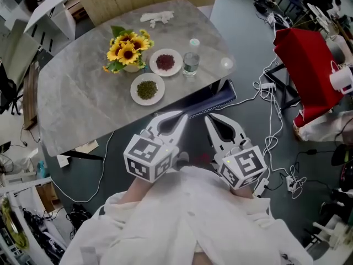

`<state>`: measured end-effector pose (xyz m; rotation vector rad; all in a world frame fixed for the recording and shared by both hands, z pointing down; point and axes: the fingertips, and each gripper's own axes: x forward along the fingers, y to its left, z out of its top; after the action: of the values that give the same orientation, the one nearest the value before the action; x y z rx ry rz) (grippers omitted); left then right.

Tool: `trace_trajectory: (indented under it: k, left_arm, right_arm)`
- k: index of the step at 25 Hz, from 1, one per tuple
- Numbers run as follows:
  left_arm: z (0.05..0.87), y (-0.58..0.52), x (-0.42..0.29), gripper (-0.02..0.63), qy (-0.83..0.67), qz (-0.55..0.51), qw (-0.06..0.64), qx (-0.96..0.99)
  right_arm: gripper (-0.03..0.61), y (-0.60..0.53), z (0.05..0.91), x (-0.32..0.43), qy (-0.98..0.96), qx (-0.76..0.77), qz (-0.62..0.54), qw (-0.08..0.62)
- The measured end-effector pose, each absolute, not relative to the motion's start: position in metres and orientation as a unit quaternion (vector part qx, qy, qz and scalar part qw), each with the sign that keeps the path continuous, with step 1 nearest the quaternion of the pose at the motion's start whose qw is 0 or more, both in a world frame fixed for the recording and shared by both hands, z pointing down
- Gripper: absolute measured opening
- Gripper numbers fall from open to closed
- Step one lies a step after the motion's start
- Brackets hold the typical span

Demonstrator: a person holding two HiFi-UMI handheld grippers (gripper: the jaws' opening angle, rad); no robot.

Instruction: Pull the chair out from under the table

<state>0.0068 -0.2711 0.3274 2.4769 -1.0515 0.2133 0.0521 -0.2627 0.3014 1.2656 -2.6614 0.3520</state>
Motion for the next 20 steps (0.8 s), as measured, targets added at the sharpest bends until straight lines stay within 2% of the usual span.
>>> trace_trajectory:
  k: [12,20]
  left_arm:
    - [0.349,-0.275,-0.001,0.015,-0.366,0.083,0.257,0.890]
    - [0.361,-0.278,-0.010,0.015,-0.365,0.081,0.255,0.892]
  right_arm:
    - [0.003,-0.272,0.319,0.054,-0.887,0.429,0.122,0.122]
    - [0.005,-0.276,0.342,0.055,-0.880,0.423,0.112,0.185]
